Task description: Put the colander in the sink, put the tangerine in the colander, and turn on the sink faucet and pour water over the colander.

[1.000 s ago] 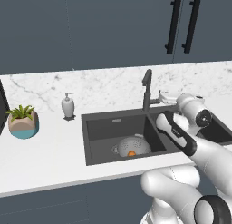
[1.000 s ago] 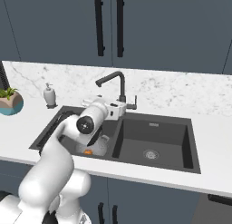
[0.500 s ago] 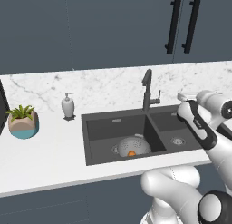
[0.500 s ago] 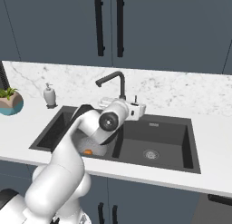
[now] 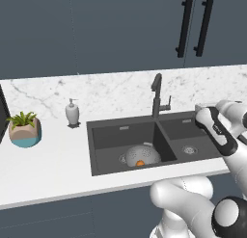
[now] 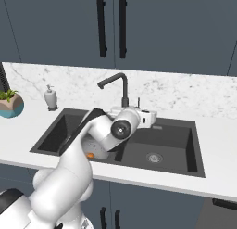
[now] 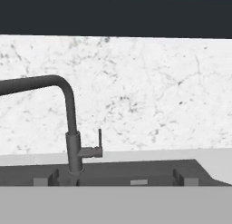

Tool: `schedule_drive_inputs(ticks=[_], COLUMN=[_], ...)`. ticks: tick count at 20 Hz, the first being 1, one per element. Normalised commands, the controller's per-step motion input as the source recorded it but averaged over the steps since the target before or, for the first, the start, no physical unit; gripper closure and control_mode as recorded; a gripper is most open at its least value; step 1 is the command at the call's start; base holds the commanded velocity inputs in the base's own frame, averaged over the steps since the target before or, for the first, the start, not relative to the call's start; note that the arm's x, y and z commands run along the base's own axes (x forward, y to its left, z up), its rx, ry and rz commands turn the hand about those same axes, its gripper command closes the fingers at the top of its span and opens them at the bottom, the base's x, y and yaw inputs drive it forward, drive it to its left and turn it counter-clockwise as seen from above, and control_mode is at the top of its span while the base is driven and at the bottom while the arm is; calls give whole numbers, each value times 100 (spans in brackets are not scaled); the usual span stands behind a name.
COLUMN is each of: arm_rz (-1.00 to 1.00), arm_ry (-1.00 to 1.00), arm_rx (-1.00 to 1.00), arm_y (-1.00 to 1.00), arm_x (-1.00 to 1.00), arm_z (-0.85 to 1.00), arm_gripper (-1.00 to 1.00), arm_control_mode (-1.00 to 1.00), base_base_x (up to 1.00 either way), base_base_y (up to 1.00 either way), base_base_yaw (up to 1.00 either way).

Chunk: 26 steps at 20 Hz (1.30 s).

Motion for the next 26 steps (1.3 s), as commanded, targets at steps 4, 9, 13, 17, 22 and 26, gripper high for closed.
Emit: schedule_drive_inputs(ticks=[4,9,13,17,22,26], arm_rz=[0,0,0,-1,-2,0], arm_ry=[0,0,0,1,1,0], arm_rx=[-8,-6,-5,-5,-4,-3], arm_y=[-17,-3,0,2,2,1], arm_x=[0,0,0,0,0,0], arm_z=[-49,-28,-23,-15,-8,-5], arm_gripper=[-100,-100,-100,-100,-100,-100], arm_control_mode=[-100,-100,-100,-100,-100,-100], base_base_x=[0,0,0,0,0,0], base_base_y=[0,0,0,0,0,0], base_base_yaw=[0,0,0,0,0,0])
